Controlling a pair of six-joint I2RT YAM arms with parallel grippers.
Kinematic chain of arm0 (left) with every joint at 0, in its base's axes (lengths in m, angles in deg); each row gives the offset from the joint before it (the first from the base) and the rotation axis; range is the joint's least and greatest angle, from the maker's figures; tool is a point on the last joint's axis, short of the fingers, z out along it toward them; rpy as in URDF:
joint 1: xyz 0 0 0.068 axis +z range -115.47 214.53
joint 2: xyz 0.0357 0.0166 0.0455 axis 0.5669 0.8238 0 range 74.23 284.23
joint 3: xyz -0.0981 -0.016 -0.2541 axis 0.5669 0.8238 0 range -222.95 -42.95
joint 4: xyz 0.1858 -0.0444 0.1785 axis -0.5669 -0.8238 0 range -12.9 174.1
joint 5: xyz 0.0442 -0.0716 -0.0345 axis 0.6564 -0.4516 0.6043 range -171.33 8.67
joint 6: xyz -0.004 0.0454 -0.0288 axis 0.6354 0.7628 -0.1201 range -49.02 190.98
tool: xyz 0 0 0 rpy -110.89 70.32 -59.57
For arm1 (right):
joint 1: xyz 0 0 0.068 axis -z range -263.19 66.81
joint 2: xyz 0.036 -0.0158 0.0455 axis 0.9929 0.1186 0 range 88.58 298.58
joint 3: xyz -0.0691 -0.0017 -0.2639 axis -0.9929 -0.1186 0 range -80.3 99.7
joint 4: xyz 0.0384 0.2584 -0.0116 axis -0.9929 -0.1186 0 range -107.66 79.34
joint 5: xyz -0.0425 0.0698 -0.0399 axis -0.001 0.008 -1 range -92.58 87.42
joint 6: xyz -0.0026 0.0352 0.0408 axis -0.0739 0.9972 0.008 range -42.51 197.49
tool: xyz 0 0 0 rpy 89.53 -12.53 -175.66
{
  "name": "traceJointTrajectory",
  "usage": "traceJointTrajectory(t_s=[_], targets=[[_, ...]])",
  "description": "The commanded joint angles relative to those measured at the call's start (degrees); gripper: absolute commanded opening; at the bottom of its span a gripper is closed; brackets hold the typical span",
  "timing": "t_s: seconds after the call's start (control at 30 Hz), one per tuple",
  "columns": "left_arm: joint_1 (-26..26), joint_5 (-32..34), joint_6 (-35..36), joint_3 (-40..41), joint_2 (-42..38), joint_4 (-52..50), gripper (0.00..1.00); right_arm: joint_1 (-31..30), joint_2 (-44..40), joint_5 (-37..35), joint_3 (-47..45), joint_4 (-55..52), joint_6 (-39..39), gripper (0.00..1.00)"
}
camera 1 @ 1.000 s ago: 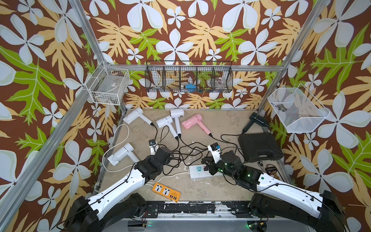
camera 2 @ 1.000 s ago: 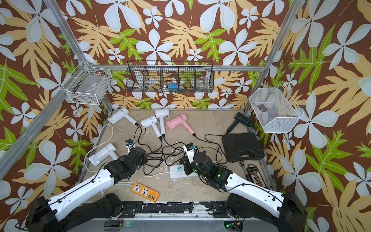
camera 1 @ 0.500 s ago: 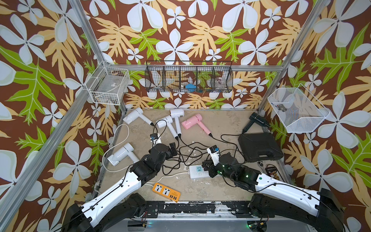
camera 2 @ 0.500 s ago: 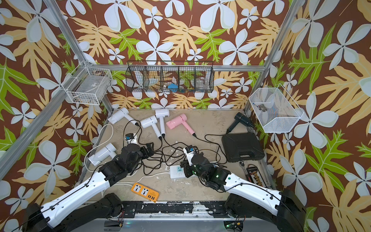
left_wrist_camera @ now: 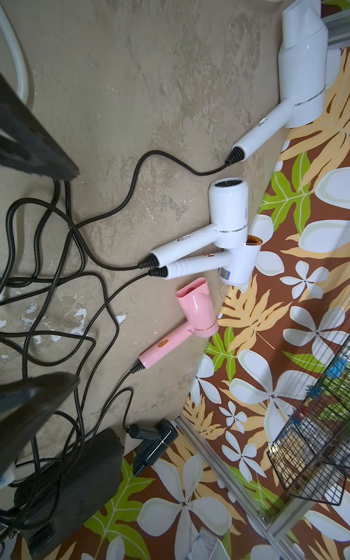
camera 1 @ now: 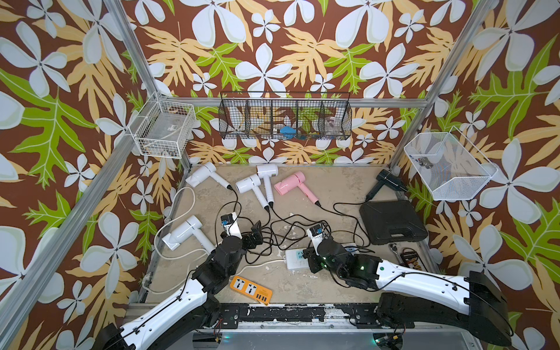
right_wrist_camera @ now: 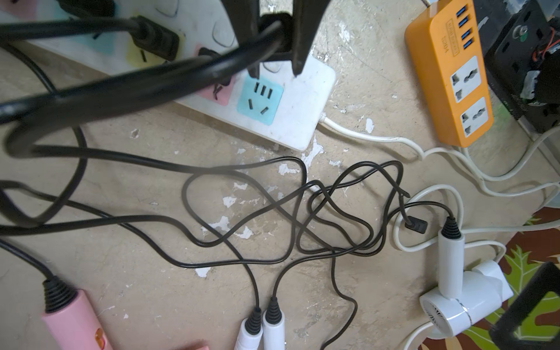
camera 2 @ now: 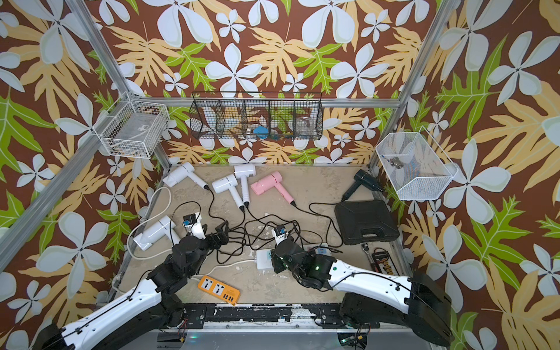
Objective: Charge the blow dryers
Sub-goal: Insert the plug into the socket.
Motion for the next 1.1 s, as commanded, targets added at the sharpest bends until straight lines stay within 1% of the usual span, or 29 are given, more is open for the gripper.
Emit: traceJointTrajectory(t_s=[0.0,0.2,0.4,0.8,1.07], targets=[[0.04,0.91,1.21,0.37,-0.63,1.88,1.00,-0.63,1.29,-3.70,0.09,2.52,1.56,0.00],[0.05,0.64,1.09,0.33,-0.04,2.09,1.00,-2.13,5.56,-5.64,0.98,4.24,2.28,0.00],[0.05,0.74,0.94,0.51,-0.21,1.93,1.00,-2.74,8.13,-7.59,1.58,4.50,2.83,0.00],[0.05,0.64,0.99,0.58,-0.45,2.04,1.00,-5.03,12.99,-10.94,2.63,4.64,5.57,0.00],[0.05,0.46,1.00,0.59,-0.61,2.12,1.00,-6.17,14.42,-14.92,2.79,5.37,6.95,0.00]])
